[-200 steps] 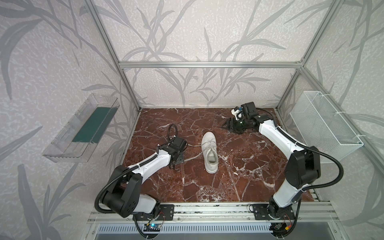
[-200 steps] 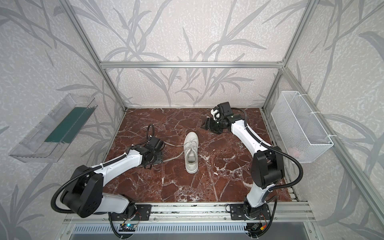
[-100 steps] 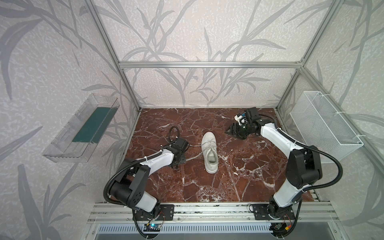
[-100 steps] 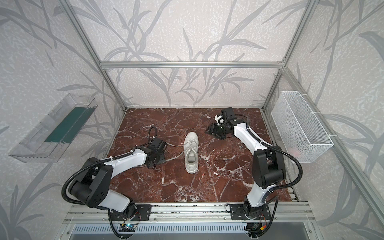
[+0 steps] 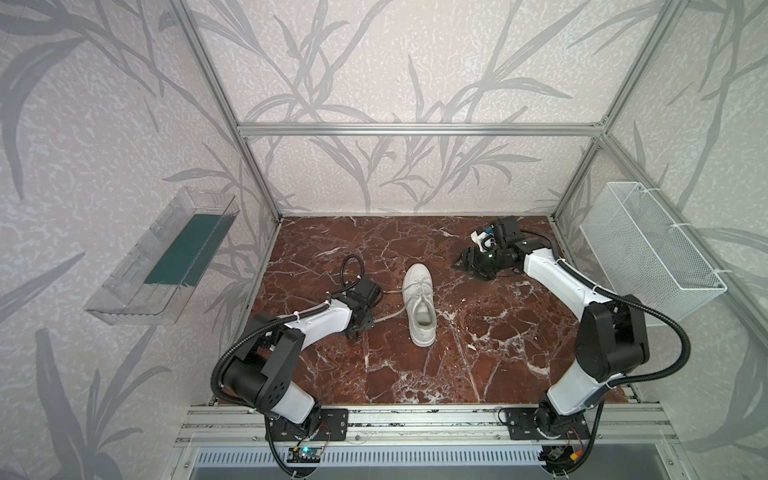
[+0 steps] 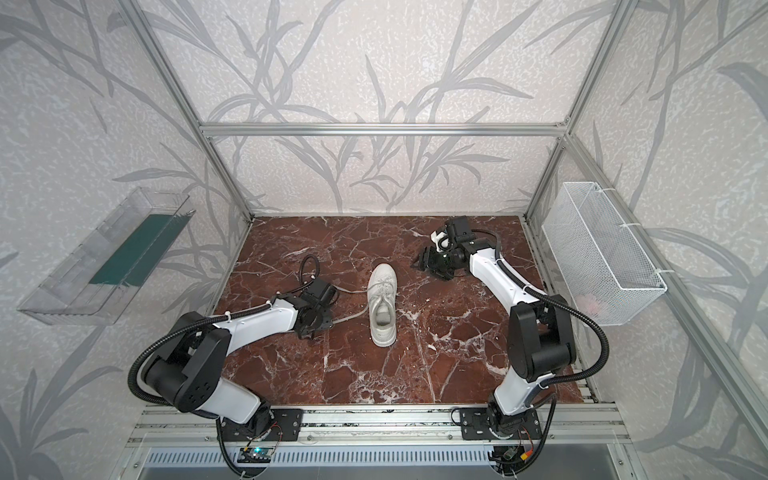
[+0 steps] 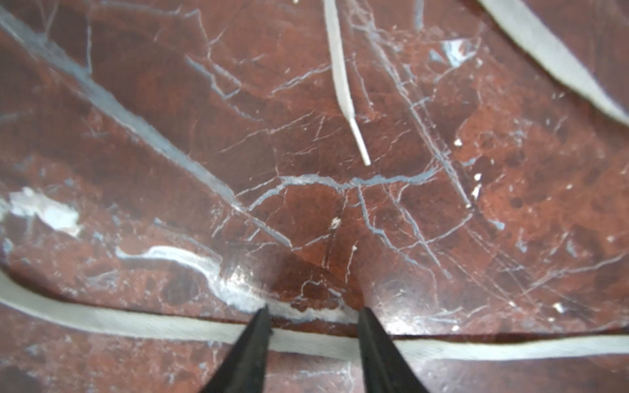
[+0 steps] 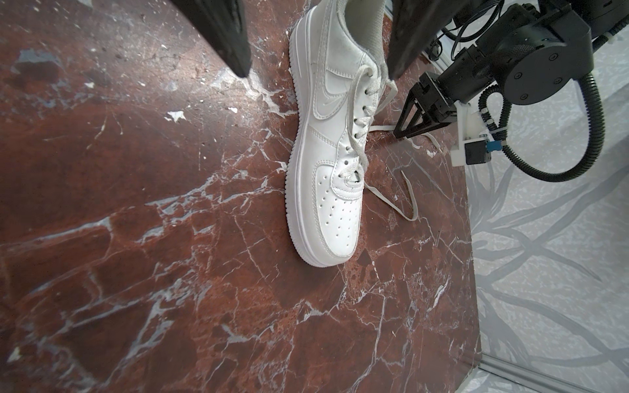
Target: Tie the shoes
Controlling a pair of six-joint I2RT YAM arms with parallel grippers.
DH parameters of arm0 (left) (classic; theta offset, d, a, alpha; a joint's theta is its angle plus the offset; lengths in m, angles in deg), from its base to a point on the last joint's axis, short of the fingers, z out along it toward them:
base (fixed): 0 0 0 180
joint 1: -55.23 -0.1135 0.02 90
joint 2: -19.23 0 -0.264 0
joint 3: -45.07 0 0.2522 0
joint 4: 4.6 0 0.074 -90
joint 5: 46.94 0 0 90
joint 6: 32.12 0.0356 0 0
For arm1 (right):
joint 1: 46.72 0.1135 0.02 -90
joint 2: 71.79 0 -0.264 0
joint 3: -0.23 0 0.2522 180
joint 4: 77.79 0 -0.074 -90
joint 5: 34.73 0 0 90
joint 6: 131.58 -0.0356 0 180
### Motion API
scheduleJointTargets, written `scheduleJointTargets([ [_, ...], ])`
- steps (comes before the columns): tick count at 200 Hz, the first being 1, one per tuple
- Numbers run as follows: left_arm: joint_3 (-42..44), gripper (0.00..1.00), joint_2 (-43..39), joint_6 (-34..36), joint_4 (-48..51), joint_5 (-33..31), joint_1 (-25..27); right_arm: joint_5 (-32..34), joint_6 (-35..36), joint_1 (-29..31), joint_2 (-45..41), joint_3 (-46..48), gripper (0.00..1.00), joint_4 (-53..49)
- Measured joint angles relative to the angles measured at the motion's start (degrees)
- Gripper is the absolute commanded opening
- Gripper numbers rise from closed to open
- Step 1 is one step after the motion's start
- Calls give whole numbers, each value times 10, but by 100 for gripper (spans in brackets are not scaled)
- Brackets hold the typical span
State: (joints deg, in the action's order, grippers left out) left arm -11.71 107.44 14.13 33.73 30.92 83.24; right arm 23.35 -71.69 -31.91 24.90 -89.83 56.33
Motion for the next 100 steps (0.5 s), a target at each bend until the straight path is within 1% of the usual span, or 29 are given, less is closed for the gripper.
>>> scheduleJointTargets([
  [12, 0, 32, 1, 2, -1, -2, 1, 0, 1, 0, -1, 1, 64, 0],
  [25, 0, 32, 1, 1, -2, -3, 2, 0, 2, 0, -4, 5, 64, -1],
  [33, 0, 36, 1, 1, -2, -4, 3, 0, 2, -1, -8, 7, 64, -1],
  [53, -2, 48, -1, 2, 9, -10, 4, 2, 2, -3, -19, 15, 64, 0],
  [100, -11, 59, -38, 7, 63, -20, 9, 1, 5, -5, -26, 18, 64, -3],
])
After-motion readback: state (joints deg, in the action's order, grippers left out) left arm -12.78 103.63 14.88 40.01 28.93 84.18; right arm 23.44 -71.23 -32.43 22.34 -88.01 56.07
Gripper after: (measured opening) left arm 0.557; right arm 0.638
